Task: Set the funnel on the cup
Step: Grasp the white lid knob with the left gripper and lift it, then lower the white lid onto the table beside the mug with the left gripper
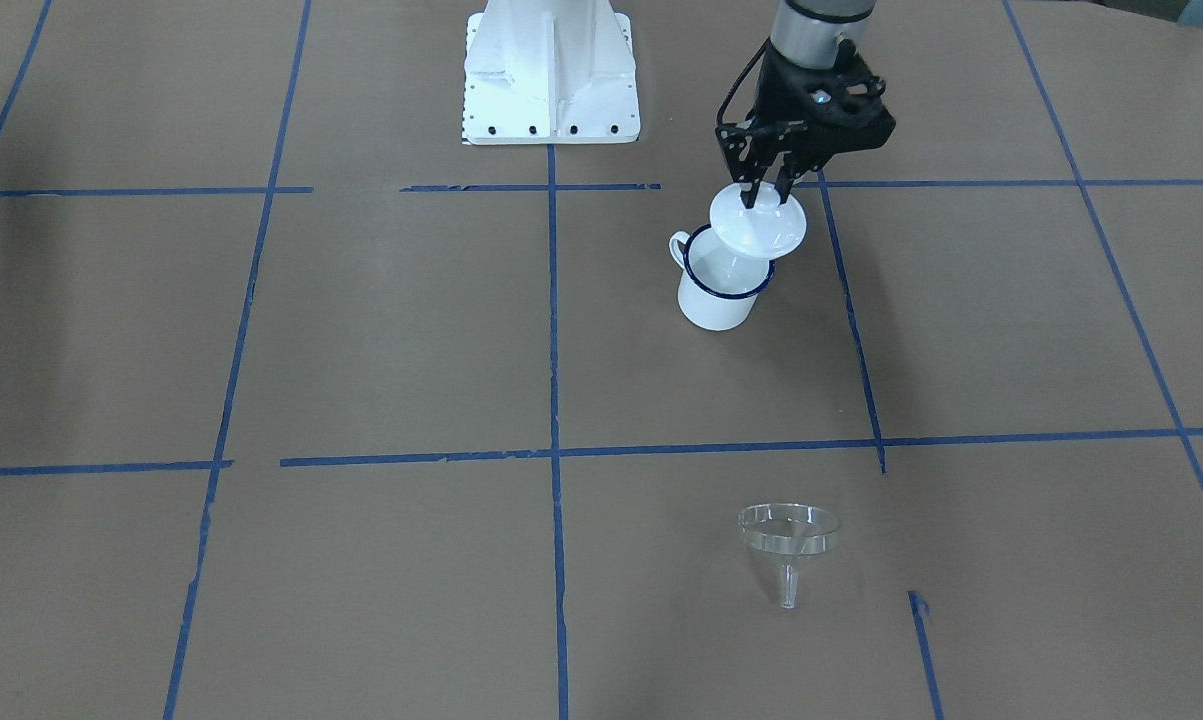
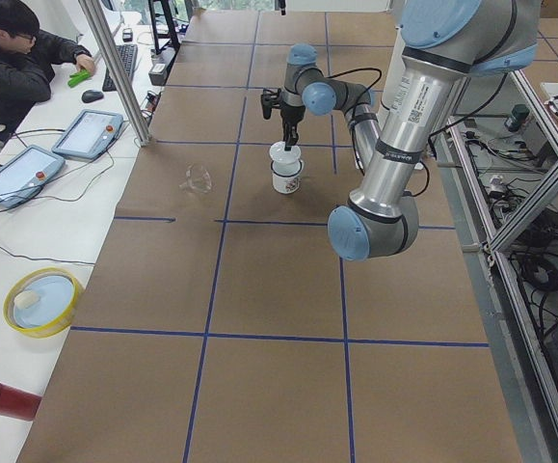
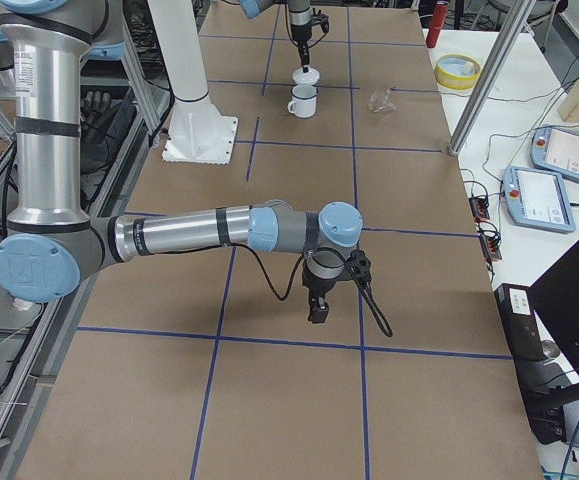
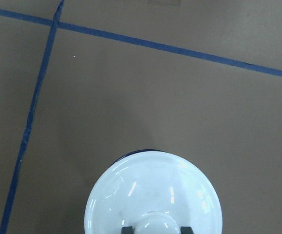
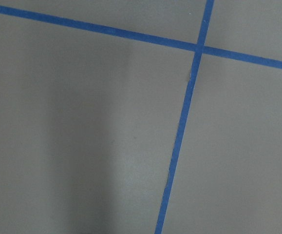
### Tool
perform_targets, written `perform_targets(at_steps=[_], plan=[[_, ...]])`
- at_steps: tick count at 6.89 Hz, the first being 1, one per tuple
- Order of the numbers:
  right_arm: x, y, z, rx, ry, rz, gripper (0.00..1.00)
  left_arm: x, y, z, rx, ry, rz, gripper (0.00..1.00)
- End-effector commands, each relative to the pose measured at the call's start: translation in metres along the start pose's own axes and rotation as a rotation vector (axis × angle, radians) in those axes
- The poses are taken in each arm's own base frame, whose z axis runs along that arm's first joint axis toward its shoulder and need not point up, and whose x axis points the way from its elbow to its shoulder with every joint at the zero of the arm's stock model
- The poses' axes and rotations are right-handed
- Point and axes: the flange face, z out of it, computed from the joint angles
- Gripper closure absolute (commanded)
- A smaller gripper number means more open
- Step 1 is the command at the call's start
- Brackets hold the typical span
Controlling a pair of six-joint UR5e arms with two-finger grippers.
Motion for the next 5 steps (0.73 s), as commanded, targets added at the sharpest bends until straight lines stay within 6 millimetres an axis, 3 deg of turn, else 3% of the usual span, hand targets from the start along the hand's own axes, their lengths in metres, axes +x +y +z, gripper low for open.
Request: perform_targets(at_steps=[1,2,3,5], plan=[[0.0,0.0,0.0,-0.001,0.0,0.001,0.0,-0.1,0.032,-0.037,0.003,-0.021,0.131,1.0],[0.0,0.0,0.0,-0.001,0.0,0.001,0.0,-0.123,0.034,-0.016,0.013,0.007,0.102,1.0],[0.0,0.0,0.0,-0.001,0.0,0.001,0.0,-0.12,0.032,0.02,0.008,0.051,0.051,1.0],[0.0,0.0,0.0,-0.001,0.0,0.001,0.0,-0.11,0.055,0.112,-0.05,0.053,0.008,1.0]])
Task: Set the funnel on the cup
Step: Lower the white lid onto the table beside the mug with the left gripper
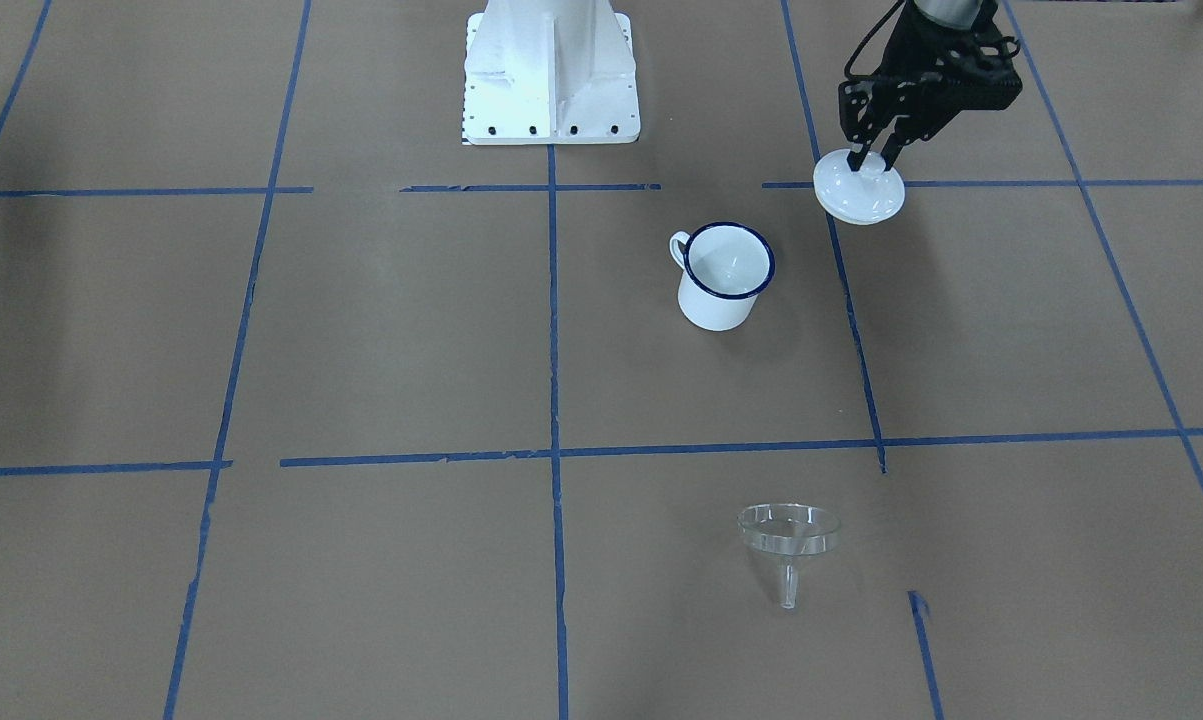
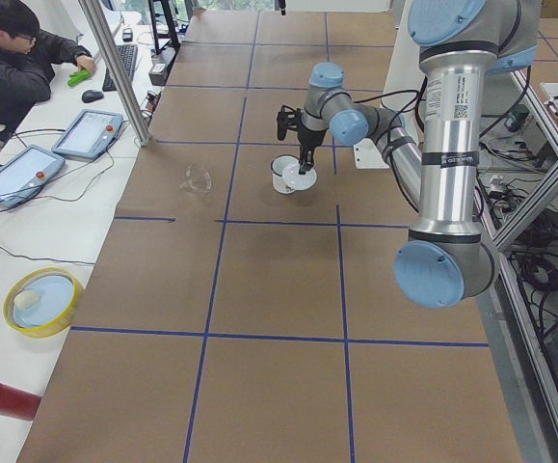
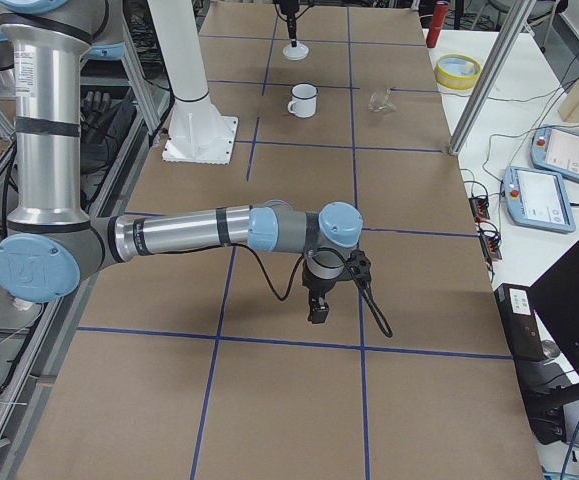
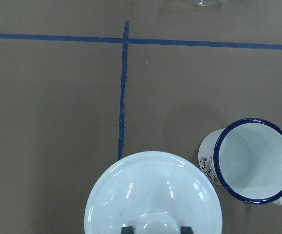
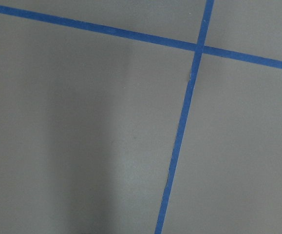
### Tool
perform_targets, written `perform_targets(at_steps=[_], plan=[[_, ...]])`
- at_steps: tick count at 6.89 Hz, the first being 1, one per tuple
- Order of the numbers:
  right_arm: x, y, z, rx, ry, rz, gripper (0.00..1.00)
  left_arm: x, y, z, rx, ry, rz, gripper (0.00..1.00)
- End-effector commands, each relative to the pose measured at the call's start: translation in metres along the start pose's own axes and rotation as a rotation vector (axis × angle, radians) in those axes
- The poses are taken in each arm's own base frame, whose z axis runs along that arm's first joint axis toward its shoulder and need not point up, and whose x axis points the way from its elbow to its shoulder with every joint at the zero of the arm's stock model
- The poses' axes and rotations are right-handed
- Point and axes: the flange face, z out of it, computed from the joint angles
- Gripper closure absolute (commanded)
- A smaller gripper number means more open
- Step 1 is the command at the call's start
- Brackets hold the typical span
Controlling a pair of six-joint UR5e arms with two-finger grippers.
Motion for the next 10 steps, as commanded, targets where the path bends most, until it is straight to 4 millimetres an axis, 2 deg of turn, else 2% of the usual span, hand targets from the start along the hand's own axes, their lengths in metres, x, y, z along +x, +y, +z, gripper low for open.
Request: perform_targets(at_steps=[1,3,6,7,8,9,10], plan=[[0.0,0.0,0.0,0.0,0.0,0.0,0.0,-0.003,0.019,0.077,-0.018,-0.014,-0.038,1.0],[0.0,-0.001,0.0,0.0,0.0,0.0,0.0,-0.003,0.025,0.113,-0.029,-0.01,-0.034,1.0],[0.0,0.0,0.0,0.0,0.0,0.0,0.0,0.0,0.026,0.118,-0.025,-0.014,-0.031,1.0],[0.0,0.0,0.0,0.0,0.0,0.0,0.0,0.0,0.026,0.118,-0.025,-0.014,-0.031,0.84],[0.0,0.0,0.0,0.0,0.0,0.0,0.0,0.0,0.026,0.119,-0.025,-0.015,-0.031,0.53],[0.0,0.0,0.0,0.001,0.0,-0.001,0.0,0.0,0.026,0.119,-0.024,-0.016,-0.031,0.32],[0.0,0.0,0.0,0.0,0.0,0.0,0.0,0.001,0.025,0.116,-0.022,-0.01,-0.031,0.0]])
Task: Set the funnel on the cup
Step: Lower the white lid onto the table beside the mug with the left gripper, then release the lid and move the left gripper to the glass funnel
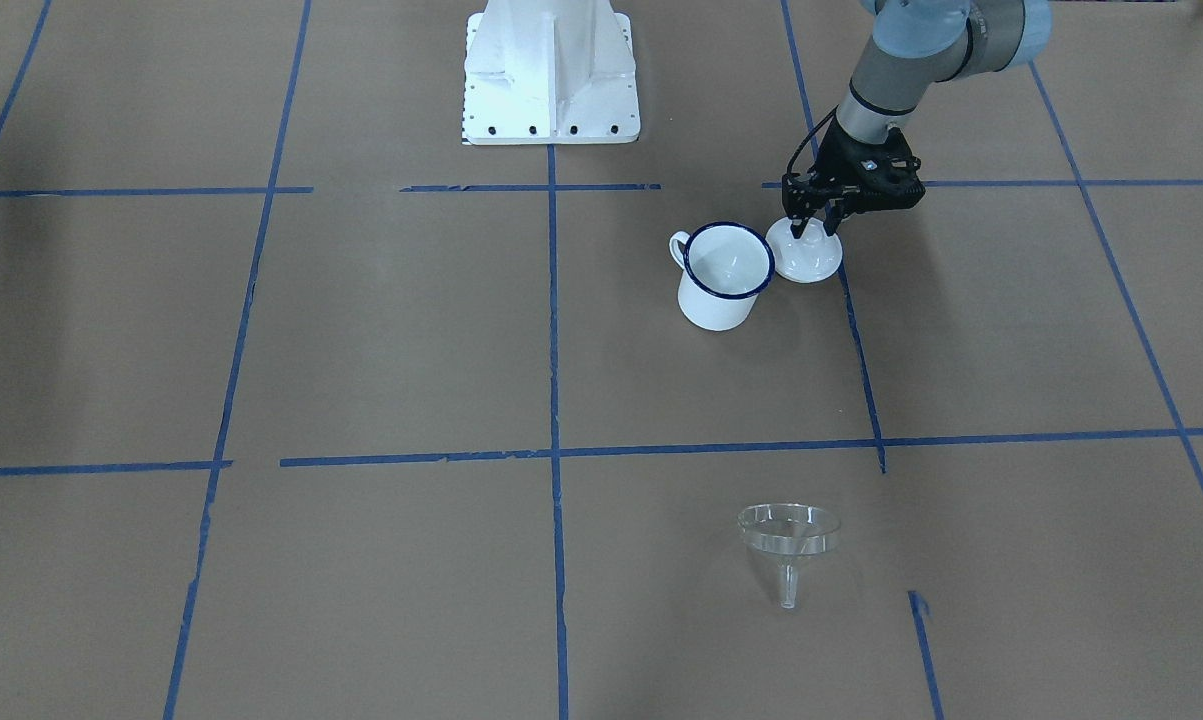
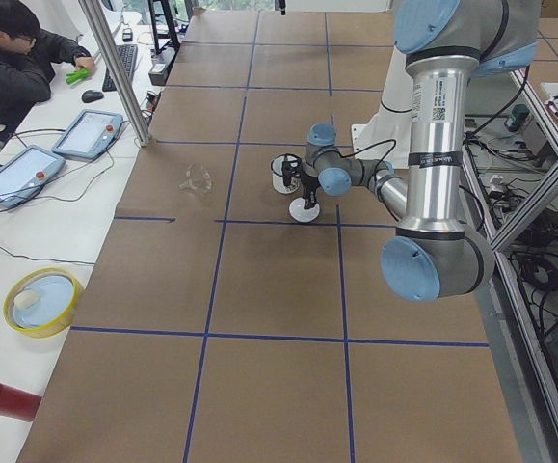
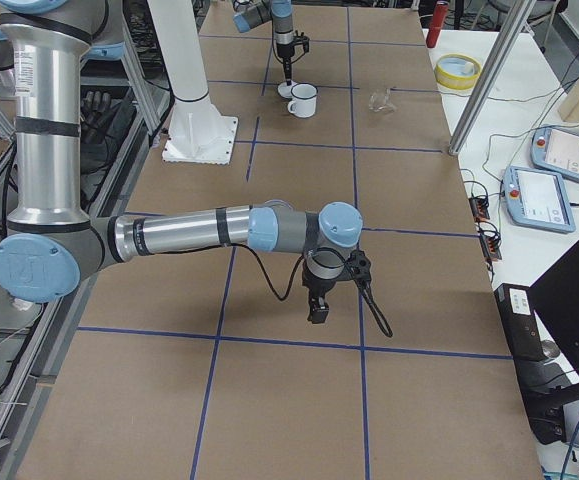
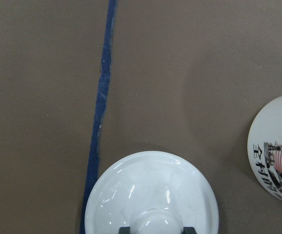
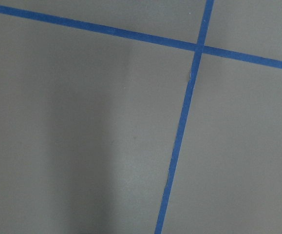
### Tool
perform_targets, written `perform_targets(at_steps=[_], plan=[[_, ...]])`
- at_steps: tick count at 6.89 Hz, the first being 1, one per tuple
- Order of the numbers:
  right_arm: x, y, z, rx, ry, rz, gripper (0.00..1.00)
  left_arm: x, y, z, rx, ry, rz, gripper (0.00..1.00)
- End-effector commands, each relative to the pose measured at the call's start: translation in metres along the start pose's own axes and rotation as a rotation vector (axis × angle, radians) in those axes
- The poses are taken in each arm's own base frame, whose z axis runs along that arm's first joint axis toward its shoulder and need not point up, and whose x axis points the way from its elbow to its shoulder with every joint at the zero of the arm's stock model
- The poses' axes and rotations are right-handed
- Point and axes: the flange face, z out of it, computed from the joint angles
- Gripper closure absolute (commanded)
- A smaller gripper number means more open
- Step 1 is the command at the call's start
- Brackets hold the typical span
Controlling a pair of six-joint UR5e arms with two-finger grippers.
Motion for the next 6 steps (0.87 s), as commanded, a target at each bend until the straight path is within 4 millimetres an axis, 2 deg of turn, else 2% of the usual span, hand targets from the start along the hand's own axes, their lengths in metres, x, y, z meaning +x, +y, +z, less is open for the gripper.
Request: perform_targets(at_steps=[1,2,3,5,6], plan=[[0.0,-0.001,0.0,0.001,0.0,-0.001,0.0,0.003,-0.005,-0.02,0.02,0.029,-0.009,0.0],[0.0,0.0,0.0,-0.001,0.0,0.001,0.0,0.002,-0.023,-0.055,0.068,0.069,-0.036,0.0],[0.0,0.0,0.0,0.001,0.0,-0.001,0.0,0.003,-0.05,-0.075,0.122,0.107,-0.24,0.0],[0.0,0.0,0.0,0.0,0.0,0.0,0.0,0.05,-0.086,-0.109,0.229,0.247,-0.483,0.0],[0.0,0.0,0.0,0.0,0.0,0.0,0.0,0.082,-0.103,-0.12,0.275,0.329,-0.623,0.0]])
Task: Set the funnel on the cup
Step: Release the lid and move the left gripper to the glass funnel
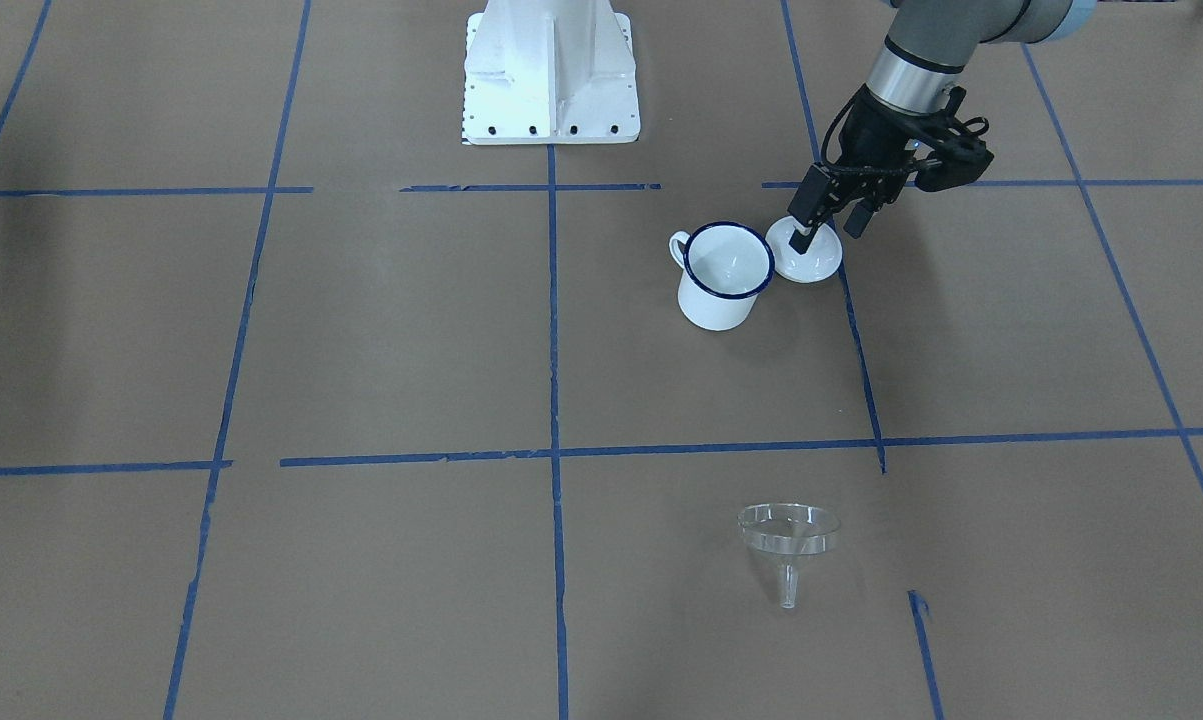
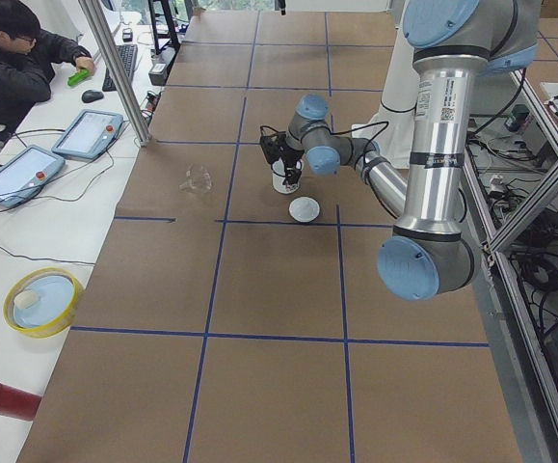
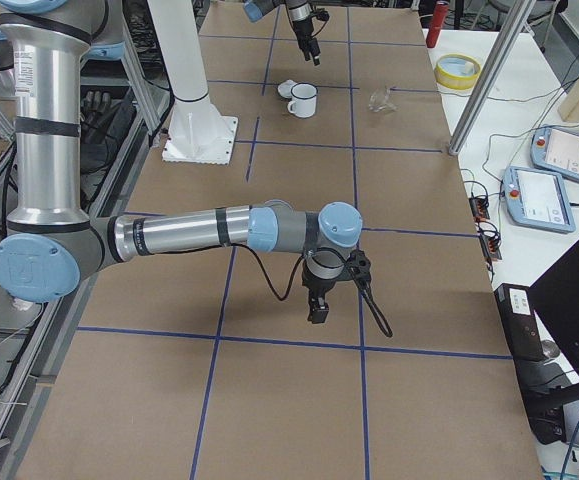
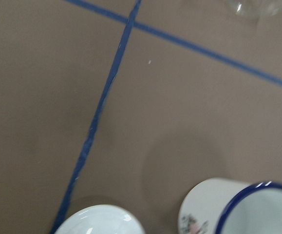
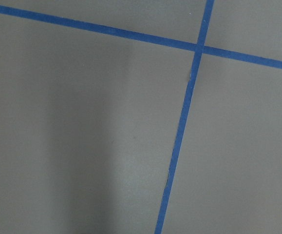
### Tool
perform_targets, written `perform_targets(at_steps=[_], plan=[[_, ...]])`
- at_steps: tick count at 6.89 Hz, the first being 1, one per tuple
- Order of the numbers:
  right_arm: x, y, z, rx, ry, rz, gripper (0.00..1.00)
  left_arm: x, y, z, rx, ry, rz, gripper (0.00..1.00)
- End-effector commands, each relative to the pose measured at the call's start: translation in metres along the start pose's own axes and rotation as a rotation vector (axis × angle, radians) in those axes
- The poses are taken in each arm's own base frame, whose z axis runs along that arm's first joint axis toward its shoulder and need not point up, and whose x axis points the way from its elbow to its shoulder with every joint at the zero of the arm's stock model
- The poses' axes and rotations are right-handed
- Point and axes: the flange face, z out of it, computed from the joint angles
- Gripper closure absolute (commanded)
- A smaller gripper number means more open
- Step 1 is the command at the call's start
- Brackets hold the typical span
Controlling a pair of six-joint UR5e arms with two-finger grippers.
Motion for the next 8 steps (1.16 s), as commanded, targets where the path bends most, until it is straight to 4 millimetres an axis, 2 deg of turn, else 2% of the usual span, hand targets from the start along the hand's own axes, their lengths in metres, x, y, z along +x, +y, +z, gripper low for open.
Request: perform_targets(at_steps=[1,2,3,5,6,8], plan=[[0.0,0.0,0.0,0.0,0.0,0.0,0.0,0.08,-0.018,0.009,0.127,0.148,-0.306,0.0],[0.0,0.0,0.0,0.0,0.0,0.0,0.0,0.108,-0.042,0.044,0.185,0.149,-0.448,0.0],[0.0,0.0,0.0,0.001,0.0,-0.001,0.0,0.118,-0.063,0.095,0.228,0.09,-0.547,0.0],[0.0,0.0,0.0,0.001,0.0,-0.001,0.0,0.118,-0.091,0.152,0.314,0.195,-0.643,0.0],[0.0,0.0,0.0,0.001,0.0,-0.001,0.0,0.125,-0.106,0.177,0.343,0.238,-0.661,0.0],[0.0,0.0,0.0,0.001,0.0,-0.001,0.0,0.13,-0.125,0.19,0.372,0.256,-0.676,0.0]])
